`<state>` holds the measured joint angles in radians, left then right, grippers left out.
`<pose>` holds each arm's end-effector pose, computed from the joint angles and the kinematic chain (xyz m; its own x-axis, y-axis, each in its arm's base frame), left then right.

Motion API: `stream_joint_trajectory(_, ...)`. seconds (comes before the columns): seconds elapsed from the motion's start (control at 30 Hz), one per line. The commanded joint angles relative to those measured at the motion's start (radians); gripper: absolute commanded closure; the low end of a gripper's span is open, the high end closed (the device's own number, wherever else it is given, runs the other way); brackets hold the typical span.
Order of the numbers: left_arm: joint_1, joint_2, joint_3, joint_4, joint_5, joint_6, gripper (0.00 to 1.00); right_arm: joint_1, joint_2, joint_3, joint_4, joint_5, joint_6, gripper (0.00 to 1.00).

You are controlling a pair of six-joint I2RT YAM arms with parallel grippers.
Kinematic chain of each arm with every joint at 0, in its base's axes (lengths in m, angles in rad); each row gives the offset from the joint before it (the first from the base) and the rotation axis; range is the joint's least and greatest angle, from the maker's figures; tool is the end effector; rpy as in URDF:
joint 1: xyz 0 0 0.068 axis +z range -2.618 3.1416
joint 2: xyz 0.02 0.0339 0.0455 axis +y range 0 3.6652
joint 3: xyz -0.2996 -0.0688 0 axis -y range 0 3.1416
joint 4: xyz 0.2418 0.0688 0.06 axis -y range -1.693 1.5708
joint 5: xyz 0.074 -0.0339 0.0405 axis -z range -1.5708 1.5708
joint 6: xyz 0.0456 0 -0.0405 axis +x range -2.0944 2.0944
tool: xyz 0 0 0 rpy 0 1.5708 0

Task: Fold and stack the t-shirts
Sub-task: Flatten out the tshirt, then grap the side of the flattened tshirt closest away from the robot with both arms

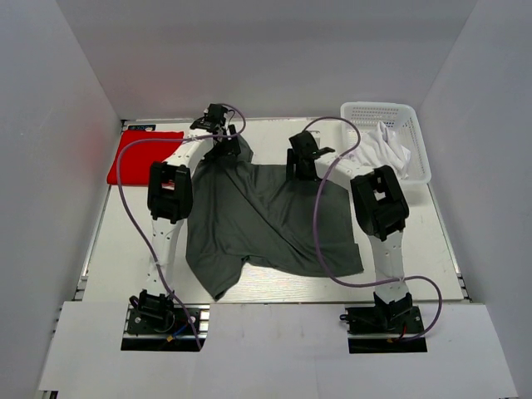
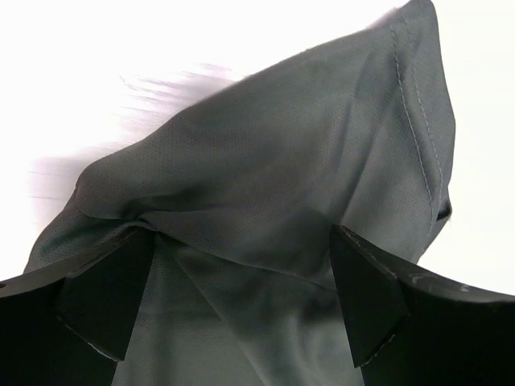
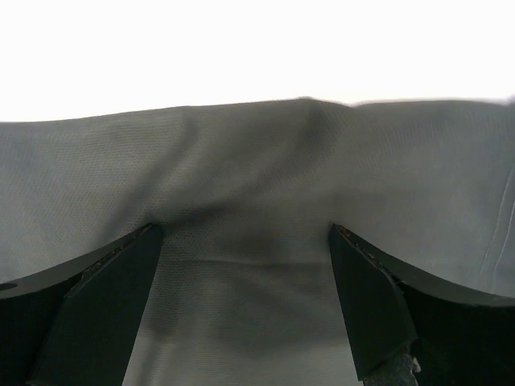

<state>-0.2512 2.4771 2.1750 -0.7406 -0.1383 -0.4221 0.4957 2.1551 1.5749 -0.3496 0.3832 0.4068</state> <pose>0.5484 -0.1343 0.1807 -0.8365 -0.2042 -0.5084 -0.1796 0.9789 -0.0978 0.4391 0.2180 0.1878 -0.7442 0.0148 -0.6678 0.0544 0.9978 -0.0386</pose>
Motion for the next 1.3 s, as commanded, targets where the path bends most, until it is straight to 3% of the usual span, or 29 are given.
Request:
stream_joint_trajectory(0.0, 0.042, 0.025, 0.04, -0.069, -0.017, -0.015, 0.0, -0.019, 0.092, 0.072, -0.058, -0.009, -0.023, 0.1)
stream_joint_trajectory(0.23, 0.115, 0.106, 0.152, -0.117, 0.051, -0.067, 0.0, -0.049, 0.199, 0.288, -0.091, -0.017, -0.028, 0.1)
stream_joint_trajectory(0.4, 0.124, 0.106, 0.189, -0.048, 0.098, -0.056, 0.0, -0.062, 0.236, 0.419, -0.143, 0.012, 0.0, 0.1)
stream_joint_trajectory(0.53, 0.124, 0.04, 0.189, 0.012, 0.178, -0.023, 0.0, -0.06, 0.169, 0.407, -0.118, 0.025, 0.001, 0.1)
stream_joint_trajectory(0.73, 0.113, -0.144, 0.122, -0.048, 0.152, 0.0, 0.0, -0.033, -0.012, 0.285, -0.059, 0.0, -0.06, 0.1)
stream_joint_trajectory(0.83, 0.092, -0.36, -0.109, -0.072, 0.105, -0.01, 0.0, -0.002, -0.24, 0.075, 0.053, -0.033, -0.065, 0.1)
stream_joint_trajectory(0.87, 0.092, -0.501, -0.297, -0.054, 0.105, -0.03, 0.0, 0.01, -0.273, -0.032, 0.078, -0.04, -0.057, 0.1)
stream_joint_trajectory(1.0, 0.082, -0.868, -0.795, 0.06, 0.114, -0.139, 0.0, 0.046, -0.435, -0.298, 0.189, -0.04, -0.007, 0.1)
stream_joint_trajectory(1.13, 0.072, -1.161, -1.198, 0.06, 0.132, -0.253, 0.0, 0.052, -0.531, -0.398, 0.195, -0.004, 0.05, 0.1)
stream_joint_trajectory(1.27, 0.052, -1.401, -1.414, -0.058, 0.195, -0.338, 0.02, 0.043, -0.564, -0.447, 0.192, 0.023, 0.063, 0.1)
